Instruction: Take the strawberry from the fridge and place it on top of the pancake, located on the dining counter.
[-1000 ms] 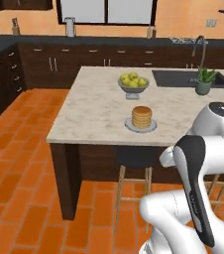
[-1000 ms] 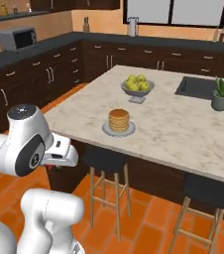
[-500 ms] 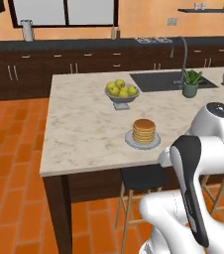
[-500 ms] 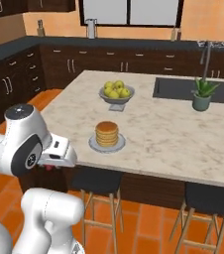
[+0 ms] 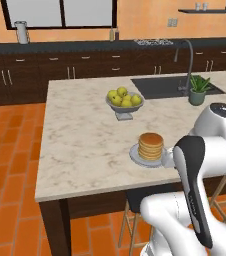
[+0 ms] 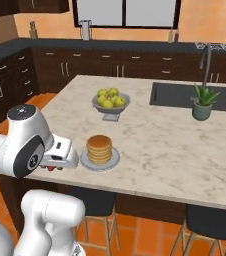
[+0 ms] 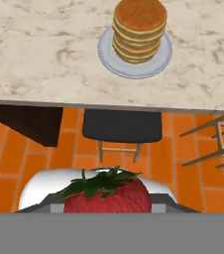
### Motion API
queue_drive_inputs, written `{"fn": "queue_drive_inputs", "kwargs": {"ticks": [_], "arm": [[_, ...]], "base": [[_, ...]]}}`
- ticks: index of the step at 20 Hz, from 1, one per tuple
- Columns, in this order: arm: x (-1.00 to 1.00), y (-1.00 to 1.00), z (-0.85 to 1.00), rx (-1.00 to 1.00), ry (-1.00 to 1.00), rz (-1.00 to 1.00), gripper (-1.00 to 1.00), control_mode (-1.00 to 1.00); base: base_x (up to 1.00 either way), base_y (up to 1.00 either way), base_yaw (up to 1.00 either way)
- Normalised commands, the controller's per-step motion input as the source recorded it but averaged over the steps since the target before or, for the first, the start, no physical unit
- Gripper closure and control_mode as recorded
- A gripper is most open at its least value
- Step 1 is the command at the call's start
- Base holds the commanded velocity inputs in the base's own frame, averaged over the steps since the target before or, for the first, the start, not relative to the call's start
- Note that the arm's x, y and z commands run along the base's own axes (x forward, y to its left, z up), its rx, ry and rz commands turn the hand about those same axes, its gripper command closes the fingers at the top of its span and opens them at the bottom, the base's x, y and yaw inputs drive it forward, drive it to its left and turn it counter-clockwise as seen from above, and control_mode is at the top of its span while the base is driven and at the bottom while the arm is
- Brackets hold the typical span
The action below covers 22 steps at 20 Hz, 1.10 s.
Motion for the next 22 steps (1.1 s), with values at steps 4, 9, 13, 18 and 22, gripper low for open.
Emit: {"fn": "queue_drive_inputs", "kwargs": {"ticks": [4, 9, 13, 18, 22], "arm": [[0.0, 0.0, 0.0, 0.0, 0.0, 0.0, 1.0, 1.0], [0.0, 0.0, 0.0, 0.0, 0.0, 0.0, 1.0, 1.0], [0.0, 0.0, 0.0, 0.0, 0.0, 0.0, 1.0, 1.0], [0.79, 0.0, 0.24, 0.0, 0.08, 0.0, 1.0, -1.0], [1.0, 0.0, 0.1, -0.01, 0.05, -0.03, 1.0, -1.0]], "base": [[0.67, 0.0, -0.11], [0.67, 0.0, -0.08], [0.51, 0.0, -0.01], [0.0, 0.0, 0.0], [0.0, 0.0, 0.0]]}}
